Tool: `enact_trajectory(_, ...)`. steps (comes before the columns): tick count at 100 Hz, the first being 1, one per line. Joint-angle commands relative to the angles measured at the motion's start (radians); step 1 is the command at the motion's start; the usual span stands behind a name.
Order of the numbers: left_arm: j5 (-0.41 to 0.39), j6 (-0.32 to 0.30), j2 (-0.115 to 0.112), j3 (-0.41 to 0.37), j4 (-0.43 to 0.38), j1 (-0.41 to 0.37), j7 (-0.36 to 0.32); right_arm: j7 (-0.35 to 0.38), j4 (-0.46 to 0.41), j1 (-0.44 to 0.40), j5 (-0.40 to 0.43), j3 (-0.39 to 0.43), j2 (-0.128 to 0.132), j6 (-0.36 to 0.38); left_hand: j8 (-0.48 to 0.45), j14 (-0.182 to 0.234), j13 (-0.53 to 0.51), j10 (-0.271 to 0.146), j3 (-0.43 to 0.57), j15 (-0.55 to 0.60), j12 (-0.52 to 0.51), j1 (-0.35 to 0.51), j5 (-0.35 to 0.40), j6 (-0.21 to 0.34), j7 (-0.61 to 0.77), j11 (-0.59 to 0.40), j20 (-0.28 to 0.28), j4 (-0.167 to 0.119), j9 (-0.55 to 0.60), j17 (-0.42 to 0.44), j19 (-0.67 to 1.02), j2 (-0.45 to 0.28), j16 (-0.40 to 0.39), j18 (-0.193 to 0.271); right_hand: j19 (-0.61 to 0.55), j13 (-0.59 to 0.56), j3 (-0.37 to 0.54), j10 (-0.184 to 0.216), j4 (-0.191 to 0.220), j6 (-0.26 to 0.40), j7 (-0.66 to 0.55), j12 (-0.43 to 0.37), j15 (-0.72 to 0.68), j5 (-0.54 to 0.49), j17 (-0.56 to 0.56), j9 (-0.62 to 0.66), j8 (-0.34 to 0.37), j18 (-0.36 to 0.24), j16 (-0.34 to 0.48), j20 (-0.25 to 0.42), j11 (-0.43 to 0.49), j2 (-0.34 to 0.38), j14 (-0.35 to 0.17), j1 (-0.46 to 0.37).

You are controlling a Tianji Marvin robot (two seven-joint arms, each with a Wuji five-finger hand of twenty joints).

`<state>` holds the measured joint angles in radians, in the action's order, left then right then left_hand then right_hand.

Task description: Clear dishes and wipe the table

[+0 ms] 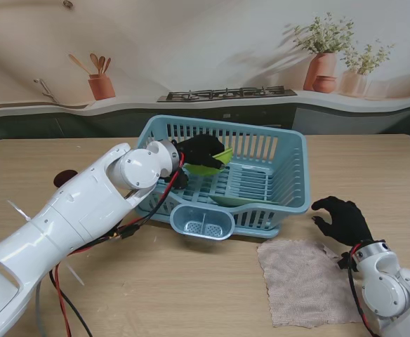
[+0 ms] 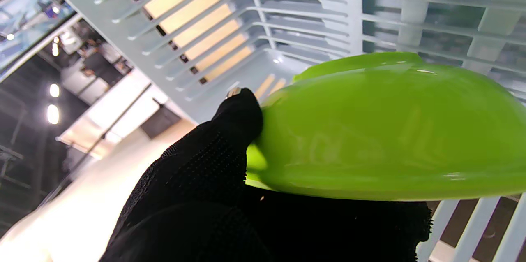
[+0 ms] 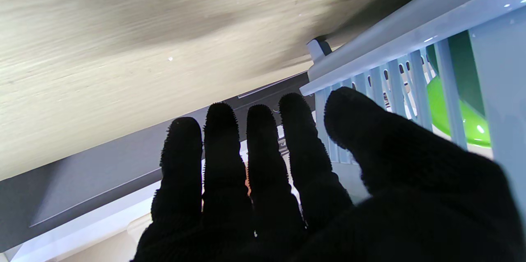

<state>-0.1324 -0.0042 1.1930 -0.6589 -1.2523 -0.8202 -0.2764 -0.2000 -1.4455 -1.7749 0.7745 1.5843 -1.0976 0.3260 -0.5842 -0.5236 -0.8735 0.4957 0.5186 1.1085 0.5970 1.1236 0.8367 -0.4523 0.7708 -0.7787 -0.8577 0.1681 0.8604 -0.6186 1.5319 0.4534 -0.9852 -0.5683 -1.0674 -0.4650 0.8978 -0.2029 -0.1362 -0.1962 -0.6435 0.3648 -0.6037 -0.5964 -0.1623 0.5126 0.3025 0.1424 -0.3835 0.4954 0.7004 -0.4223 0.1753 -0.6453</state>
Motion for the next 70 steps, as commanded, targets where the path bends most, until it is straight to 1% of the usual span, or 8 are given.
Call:
enact_trajectory(1, 0.010, 0.018, 0.016, 0.009, 0.000, 0.011, -0.013, 0.013, -0.004, -0.005, 0.001, -0.002, -0.002, 0.001, -0.002, -0.044, -0.004, -0.025, 0.183, -0.014, 0.006, 0.110, -0.004, 0.266, 0.095, 0.007, 0.028, -0.022, 0.035, -0.013, 0.014, -0.046, 0.017, -0.011, 0.018, 0.029, 0.024, 0.000, 0.035, -0.007, 0.005, -0.010, 0.011, -0.013, 0.013, -0.008, 0.007, -0.017, 0.006, 0.005, -0.009, -0.013, -0.015, 0.024)
enact_trajectory(17, 0.016, 0.025, 0.026, 0.024, 0.017, 0.019, -0.003, 0.012, -0.002, -0.004, 0.003, -0.002, -0.002, 0.002, 0.002, -0.044, 0.002, -0.025, 0.182, -0.036, 0.007, 0.109, 0.002, 0.272, 0.094, 0.014, 0.036, -0.023, 0.036, 0.004, -0.003, -0.043, 0.034, -0.017, 0.019, 0.030, 0.024, 0.001, 0.035, -0.006, 0.005, -0.010, 0.012, -0.014, 0.014, -0.008, 0.007, -0.015, 0.006, 0.005, -0.010, -0.014, -0.015, 0.024)
enact_trajectory(25, 0.019, 0.028, 0.032, 0.028, 0.025, 0.022, 0.005, 0.011, -0.001, -0.005, 0.004, -0.003, -0.002, 0.001, 0.003, -0.043, 0.006, -0.031, 0.183, -0.062, 0.005, 0.107, 0.006, 0.277, 0.092, 0.027, 0.040, -0.024, 0.041, 0.024, -0.019, -0.040, 0.057, -0.020, 0.019, 0.030, 0.024, 0.000, 0.035, -0.005, 0.005, -0.010, 0.012, -0.014, 0.013, -0.008, 0.007, -0.021, 0.006, 0.005, -0.010, -0.014, -0.015, 0.024)
enact_trajectory(42, 0.022, 0.030, 0.043, 0.039, 0.042, 0.027, 0.020, 0.008, 0.000, -0.005, 0.005, -0.002, -0.002, 0.002, 0.002, -0.039, 0.016, -0.042, 0.185, -0.086, -0.001, 0.105, 0.010, 0.282, 0.092, 0.048, 0.044, -0.025, 0.045, 0.051, -0.039, -0.038, 0.078, -0.020, 0.019, 0.030, 0.024, 0.002, 0.035, -0.005, 0.006, -0.010, 0.012, -0.014, 0.013, -0.007, 0.007, -0.021, 0.006, 0.005, -0.010, -0.014, -0.014, 0.024)
enact_trajectory(53, 0.025, 0.043, 0.049, 0.047, 0.053, 0.031, 0.022, 0.004, 0.003, -0.004, 0.007, -0.001, -0.002, 0.005, 0.001, -0.038, 0.020, -0.048, 0.185, -0.092, 0.000, 0.106, 0.006, 0.278, 0.091, 0.059, 0.043, -0.024, 0.046, 0.059, -0.048, -0.038, 0.085, -0.029, 0.019, 0.031, 0.023, 0.001, 0.035, -0.006, 0.006, -0.010, 0.012, -0.014, 0.014, -0.008, 0.007, -0.017, 0.006, 0.005, -0.010, -0.013, -0.015, 0.024)
enact_trajectory(65, 0.030, 0.054, 0.054, 0.050, 0.060, 0.031, 0.029, 0.002, 0.005, -0.004, 0.010, 0.001, -0.002, 0.007, 0.001, -0.037, 0.030, -0.050, 0.183, -0.106, 0.000, 0.105, 0.006, 0.278, 0.088, 0.070, 0.044, -0.024, 0.045, 0.073, -0.059, -0.039, 0.094, -0.027, 0.019, 0.030, 0.023, 0.001, 0.035, -0.006, 0.006, -0.010, 0.012, -0.014, 0.014, -0.009, 0.007, -0.017, 0.006, 0.005, -0.010, -0.013, -0.015, 0.024)
enact_trajectory(70, 0.030, 0.055, 0.056, 0.052, 0.064, 0.033, 0.031, 0.002, 0.005, -0.004, 0.009, 0.001, -0.002, 0.006, 0.003, -0.035, 0.036, -0.057, 0.181, -0.123, -0.003, 0.105, 0.006, 0.282, 0.085, 0.082, 0.047, -0.025, 0.047, 0.081, -0.073, -0.040, 0.105, -0.027, 0.019, 0.031, 0.023, 0.000, 0.036, -0.006, 0.006, -0.010, 0.013, -0.014, 0.014, -0.008, 0.007, -0.016, 0.006, 0.005, -0.010, -0.013, -0.016, 0.024)
